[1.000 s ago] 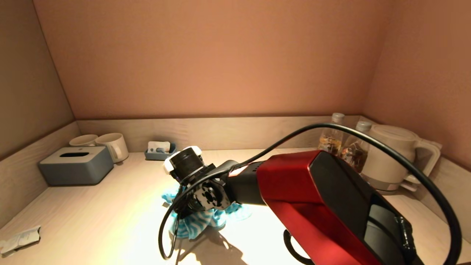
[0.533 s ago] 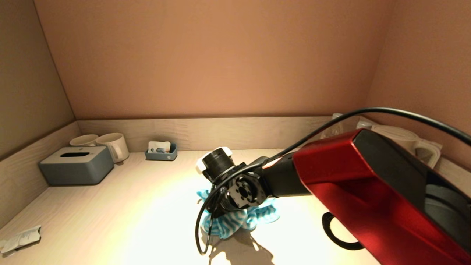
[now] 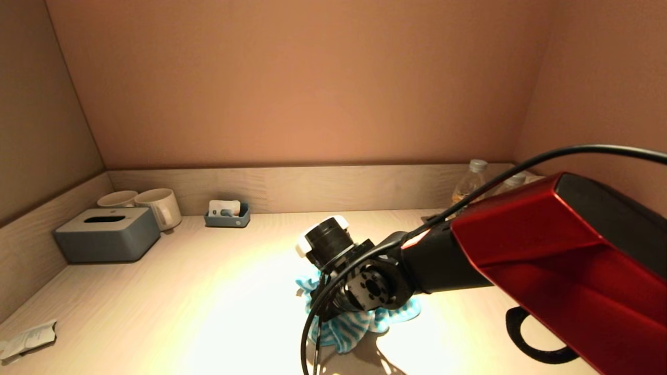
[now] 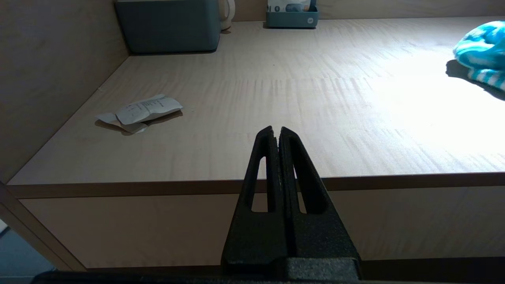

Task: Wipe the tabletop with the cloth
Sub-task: Sweep the stains on the table

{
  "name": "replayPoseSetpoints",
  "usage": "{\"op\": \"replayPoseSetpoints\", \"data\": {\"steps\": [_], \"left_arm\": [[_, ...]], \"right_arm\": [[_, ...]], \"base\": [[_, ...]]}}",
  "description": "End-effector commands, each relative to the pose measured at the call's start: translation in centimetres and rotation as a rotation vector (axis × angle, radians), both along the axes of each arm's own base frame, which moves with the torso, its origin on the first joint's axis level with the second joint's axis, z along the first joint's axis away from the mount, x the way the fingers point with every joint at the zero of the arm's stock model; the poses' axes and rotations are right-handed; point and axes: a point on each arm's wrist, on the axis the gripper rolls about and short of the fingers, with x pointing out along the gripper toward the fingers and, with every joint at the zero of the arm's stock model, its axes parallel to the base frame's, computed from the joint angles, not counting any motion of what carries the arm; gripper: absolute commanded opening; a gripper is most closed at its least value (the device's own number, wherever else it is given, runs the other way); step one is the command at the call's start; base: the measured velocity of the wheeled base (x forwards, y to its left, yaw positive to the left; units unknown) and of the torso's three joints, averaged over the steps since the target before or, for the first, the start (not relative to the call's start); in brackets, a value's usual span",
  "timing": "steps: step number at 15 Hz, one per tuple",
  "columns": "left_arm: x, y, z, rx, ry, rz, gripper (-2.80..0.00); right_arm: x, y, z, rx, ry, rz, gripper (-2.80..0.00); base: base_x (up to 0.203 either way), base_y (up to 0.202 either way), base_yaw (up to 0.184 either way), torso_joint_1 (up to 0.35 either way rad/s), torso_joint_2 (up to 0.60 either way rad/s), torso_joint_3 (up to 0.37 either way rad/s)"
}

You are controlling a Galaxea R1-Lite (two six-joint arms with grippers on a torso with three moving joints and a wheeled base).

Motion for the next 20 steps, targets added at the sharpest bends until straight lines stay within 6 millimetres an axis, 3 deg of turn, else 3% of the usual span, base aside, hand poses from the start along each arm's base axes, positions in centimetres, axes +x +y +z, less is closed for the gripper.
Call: {"op": "replayPoseSetpoints", "data": {"steps": [1, 4, 9, 13, 15, 18, 20], "left_arm": [[0.0, 0.0, 0.0, -0.001, 0.000, 0.000, -2.80], [0.0, 0.0, 0.0, -0.001, 0.000, 0.001, -2.80], [0.0, 0.0, 0.0, -0.001, 0.000, 0.000, -2.80], [0.0, 0.0, 0.0, -0.001, 0.000, 0.000, -2.80], [0.0, 0.0, 0.0, -0.001, 0.000, 0.001, -2.80], [0.0, 0.0, 0.0, -0.001, 0.000, 0.000, -2.80], [0.0, 0.0, 0.0, -0.001, 0.000, 0.001, -2.80]], "right_arm": [[-0.6, 2.0, -0.4, 0.022, -0.013, 0.049, -2.80], [-0.8, 5.4, -0.8, 0.045, -0.037, 0.110, -2.80], [-1.8, 10.6, 0.2, 0.098, -0.091, 0.197, -2.80], [-2.1, 13.5, -0.5, 0.090, -0.113, 0.256, -2.80], [-0.6, 12.9, -1.9, 0.045, -0.115, 0.218, -2.80], [3.4, 9.5, -2.7, 0.033, -0.088, 0.076, -2.80], [4.2, 8.1, -2.8, 0.031, -0.071, 0.025, -2.80]], "base": [[0.000, 0.000, 0.000, 0.000, 0.00, 0.000], [0.000, 0.000, 0.000, 0.000, 0.00, 0.000], [0.000, 0.000, 0.000, 0.000, 0.00, 0.000], [0.000, 0.000, 0.000, 0.000, 0.00, 0.000], [0.000, 0.000, 0.000, 0.000, 0.00, 0.000], [0.000, 0.000, 0.000, 0.000, 0.00, 0.000], [0.000, 0.000, 0.000, 0.000, 0.00, 0.000]]}}
